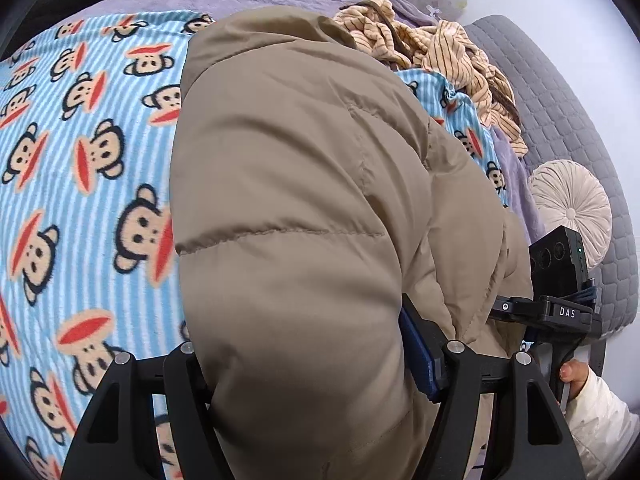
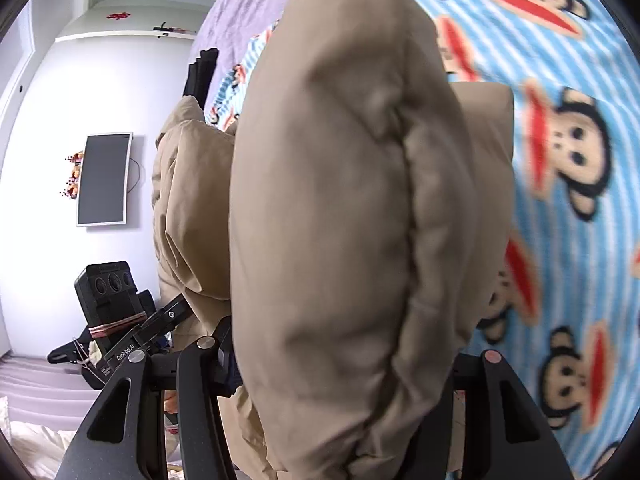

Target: Fold large clothes

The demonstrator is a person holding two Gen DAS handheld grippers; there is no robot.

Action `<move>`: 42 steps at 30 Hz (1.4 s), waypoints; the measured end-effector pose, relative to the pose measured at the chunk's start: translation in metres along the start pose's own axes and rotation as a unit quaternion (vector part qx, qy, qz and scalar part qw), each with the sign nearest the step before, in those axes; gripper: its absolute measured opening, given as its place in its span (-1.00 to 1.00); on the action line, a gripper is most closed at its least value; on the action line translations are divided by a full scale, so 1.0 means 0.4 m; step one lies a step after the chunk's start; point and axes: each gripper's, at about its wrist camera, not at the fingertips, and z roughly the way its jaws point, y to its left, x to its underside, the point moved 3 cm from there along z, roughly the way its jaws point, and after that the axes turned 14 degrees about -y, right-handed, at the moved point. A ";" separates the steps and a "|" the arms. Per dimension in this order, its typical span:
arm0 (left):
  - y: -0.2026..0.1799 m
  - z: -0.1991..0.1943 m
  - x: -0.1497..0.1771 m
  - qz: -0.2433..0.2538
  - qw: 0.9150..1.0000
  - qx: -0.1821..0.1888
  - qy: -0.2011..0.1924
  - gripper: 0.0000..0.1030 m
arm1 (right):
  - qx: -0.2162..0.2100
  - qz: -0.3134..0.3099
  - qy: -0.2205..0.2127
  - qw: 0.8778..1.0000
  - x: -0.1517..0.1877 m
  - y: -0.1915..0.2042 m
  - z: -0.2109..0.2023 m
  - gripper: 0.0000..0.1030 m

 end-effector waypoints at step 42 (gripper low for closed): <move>0.395 0.028 -0.232 0.100 0.968 -0.211 -0.095 0.62 | 0.223 -0.160 -0.028 0.961 0.170 0.382 0.394 -0.47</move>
